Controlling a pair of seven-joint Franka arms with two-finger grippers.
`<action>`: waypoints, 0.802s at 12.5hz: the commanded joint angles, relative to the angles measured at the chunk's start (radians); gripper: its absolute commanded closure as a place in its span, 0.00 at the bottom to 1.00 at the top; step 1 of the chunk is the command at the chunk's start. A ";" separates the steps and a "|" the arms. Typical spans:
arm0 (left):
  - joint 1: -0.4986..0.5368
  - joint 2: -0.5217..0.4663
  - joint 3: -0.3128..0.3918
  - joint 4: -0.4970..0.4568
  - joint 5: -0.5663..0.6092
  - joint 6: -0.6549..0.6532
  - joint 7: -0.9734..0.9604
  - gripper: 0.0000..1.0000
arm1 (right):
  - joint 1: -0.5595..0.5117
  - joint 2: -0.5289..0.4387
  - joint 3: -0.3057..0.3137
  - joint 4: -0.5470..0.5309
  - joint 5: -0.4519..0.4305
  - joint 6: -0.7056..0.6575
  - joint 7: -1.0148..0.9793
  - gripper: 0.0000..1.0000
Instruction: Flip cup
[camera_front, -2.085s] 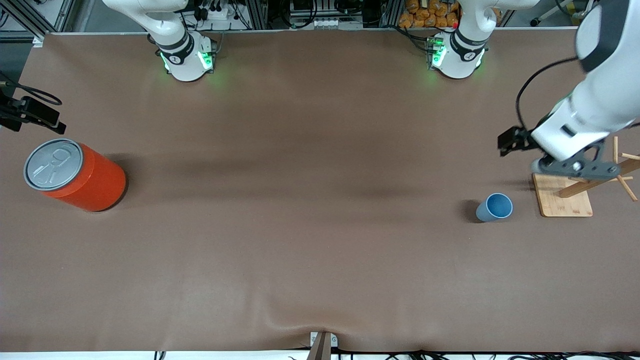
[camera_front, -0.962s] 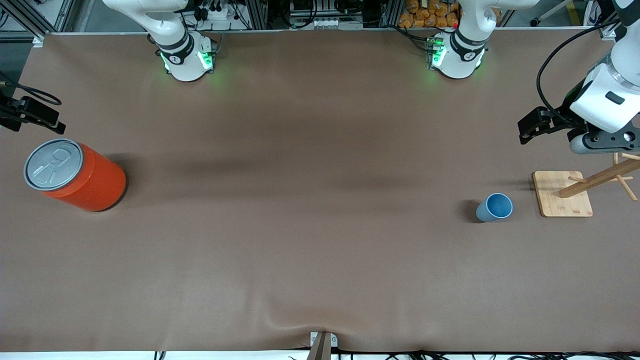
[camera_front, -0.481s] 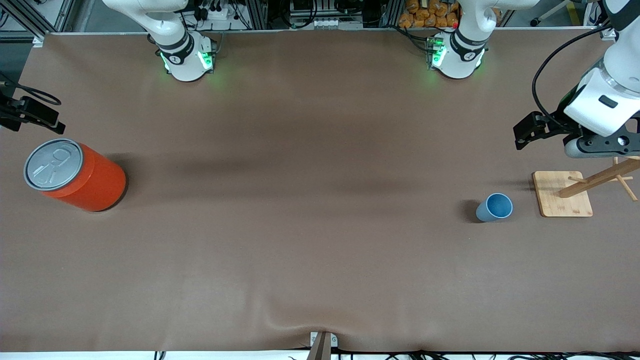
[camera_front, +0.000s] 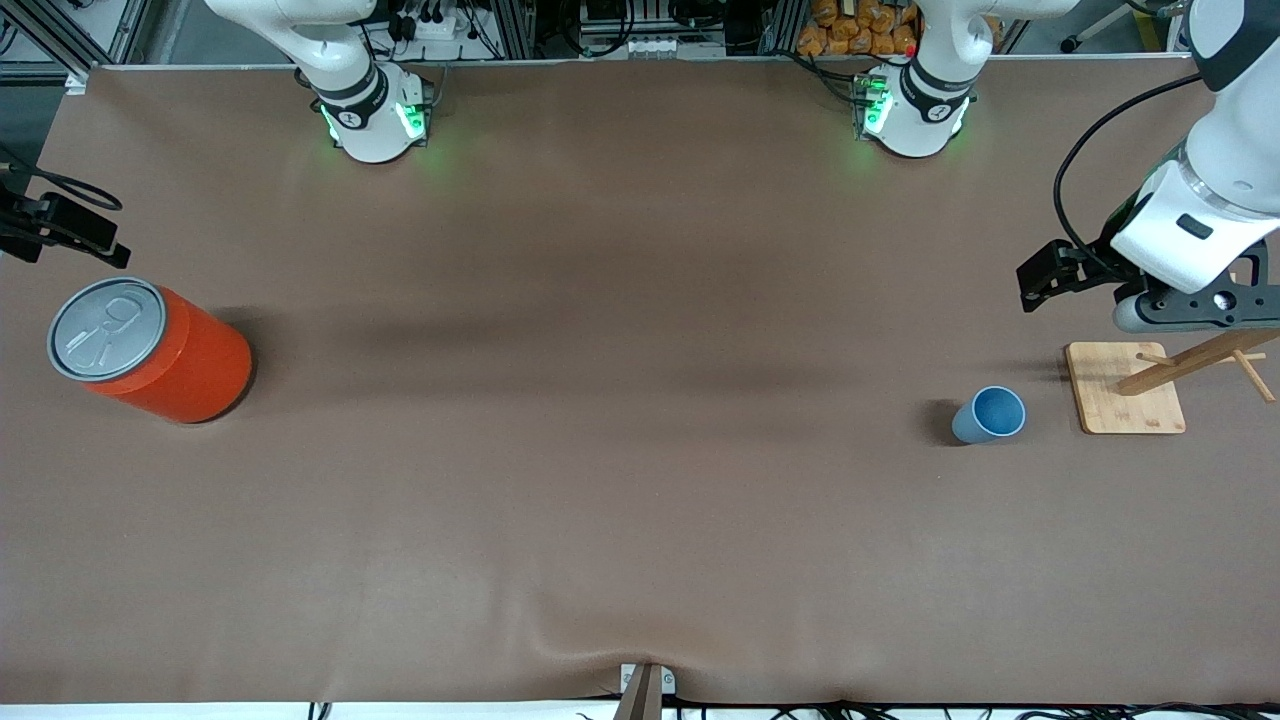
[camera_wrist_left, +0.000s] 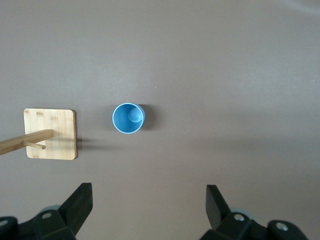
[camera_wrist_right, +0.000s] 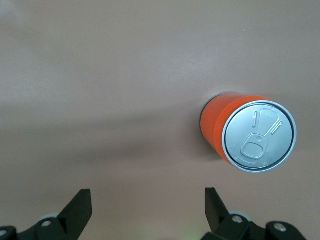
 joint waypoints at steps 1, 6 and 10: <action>0.014 -0.055 -0.011 -0.065 -0.001 0.047 -0.011 0.00 | 0.001 -0.015 -0.001 -0.012 -0.013 -0.005 -0.012 0.00; 0.067 -0.118 -0.011 -0.113 -0.053 0.043 -0.011 0.00 | -0.001 -0.015 -0.003 -0.012 -0.013 -0.005 -0.012 0.00; 0.066 -0.097 -0.001 -0.068 -0.047 0.015 0.001 0.00 | -0.003 -0.015 -0.004 -0.012 -0.013 -0.005 -0.012 0.00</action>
